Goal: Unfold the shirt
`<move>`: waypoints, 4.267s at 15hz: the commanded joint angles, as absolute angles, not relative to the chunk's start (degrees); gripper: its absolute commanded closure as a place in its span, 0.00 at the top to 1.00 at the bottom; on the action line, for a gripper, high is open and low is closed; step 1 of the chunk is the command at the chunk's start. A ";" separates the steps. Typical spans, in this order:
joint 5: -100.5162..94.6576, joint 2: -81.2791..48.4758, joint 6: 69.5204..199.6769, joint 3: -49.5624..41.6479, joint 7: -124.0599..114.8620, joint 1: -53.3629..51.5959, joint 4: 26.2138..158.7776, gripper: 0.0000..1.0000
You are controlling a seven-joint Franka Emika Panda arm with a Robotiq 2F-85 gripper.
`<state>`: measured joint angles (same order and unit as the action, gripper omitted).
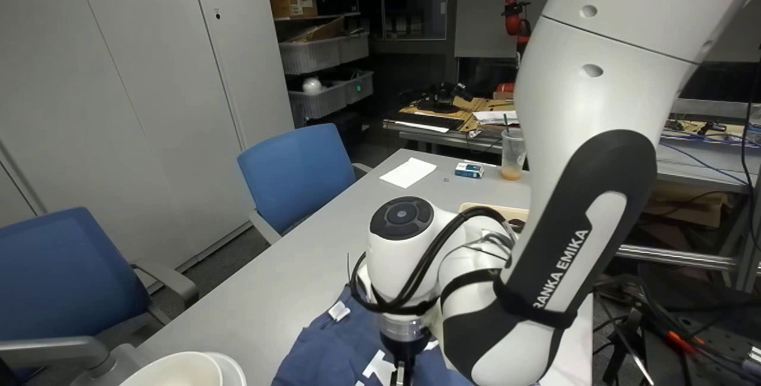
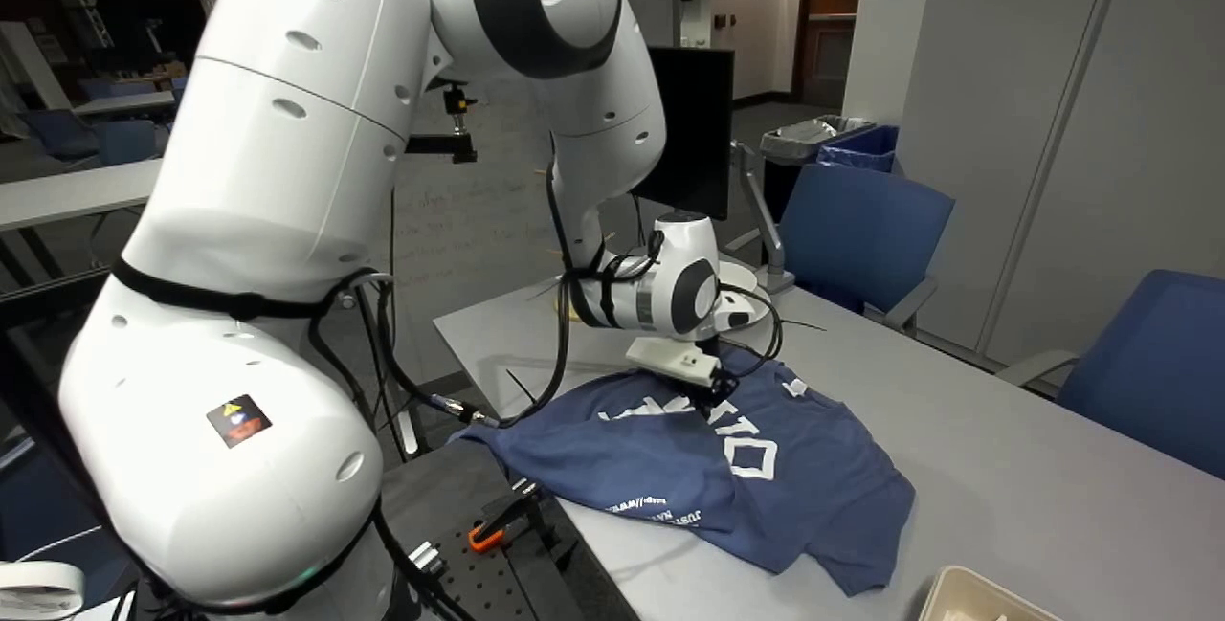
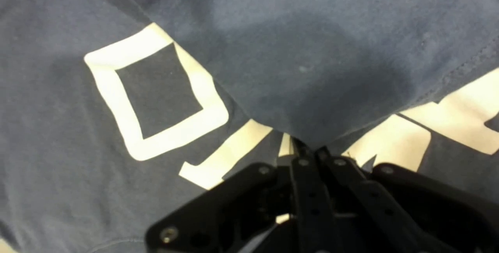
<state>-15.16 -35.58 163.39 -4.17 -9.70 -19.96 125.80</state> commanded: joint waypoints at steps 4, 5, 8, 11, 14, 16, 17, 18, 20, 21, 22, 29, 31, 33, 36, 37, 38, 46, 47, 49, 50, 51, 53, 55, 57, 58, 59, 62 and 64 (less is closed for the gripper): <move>-13.55 -22.10 144.76 -0.86 -7.35 -17.84 131.09 0.01; -13.52 -19.90 140.89 -0.26 -7.26 -17.39 131.68 0.01; -13.61 -12.79 130.75 1.58 -7.13 -15.56 134.26 0.01; -14.46 -6.67 123.55 2.39 -8.12 -13.82 137.28 0.01; -14.53 -0.73 117.82 2.78 -8.42 -12.00 140.93 0.01; -14.36 2.94 114.11 2.90 -8.86 -10.90 143.04 0.01; -14.02 4.58 112.19 2.99 -9.00 -10.39 143.89 0.01; -13.60 6.03 110.31 3.03 -8.95 -9.89 144.64 0.01; -12.47 8.10 107.24 3.12 -9.25 -9.11 145.34 0.01; -12.05 9.01 106.16 3.16 -9.19 -8.80 145.68 0.01; -11.61 9.83 105.13 3.20 -9.15 -8.53 145.93 0.01; -9.91 12.82 101.89 3.70 -9.54 -7.52 146.85 0.40; -9.33 13.26 102.22 3.75 -9.93 -7.41 147.17 0.56; -8.50 13.60 102.81 3.76 -10.66 -7.28 147.41 0.71; -5.03 14.77 106.00 3.31 -10.59 -7.03 148.67 0.93; -4.34 15.26 107.42 3.28 -10.32 -6.93 149.30 0.99; -3.31 15.76 109.18 3.13 -9.66 -6.86 149.96 1.00; 0.81 18.55 125.98 2.93 -8.05 -6.71 156.16 1.00; 0.64 18.81 128.00 3.04 -8.19 -6.66 156.95 1.00; 1.16 7.68 135.89 2.97 -7.51 -6.82 149.98 1.00; 1.32 6.13 138.26 3.36 -8.16 -7.04 148.81 1.00; 2.00 3.91 141.36 3.32 -7.54 -7.25 147.33 1.00; 0.07 8.38 140.44 3.78 -9.25 -6.58 150.55 1.00; -0.01 3.76 143.13 3.74 -9.36 -6.69 147.51 1.00; -0.07 1.72 143.37 3.70 -9.41 -6.75 146.16 1.00; -0.08 1.49 143.37 3.69 -9.42 -6.76 145.93 1.00; -0.08 1.47 143.37 3.70 -9.42 -6.77 145.84 1.00; 0.05 0.42 144.80 3.67 -8.98 -6.74 145.47 1.00; -1.08 -1.96 146.59 3.84 -9.93 -6.87 144.52 1.00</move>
<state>-0.41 1.20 143.71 2.73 -9.59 -7.77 145.83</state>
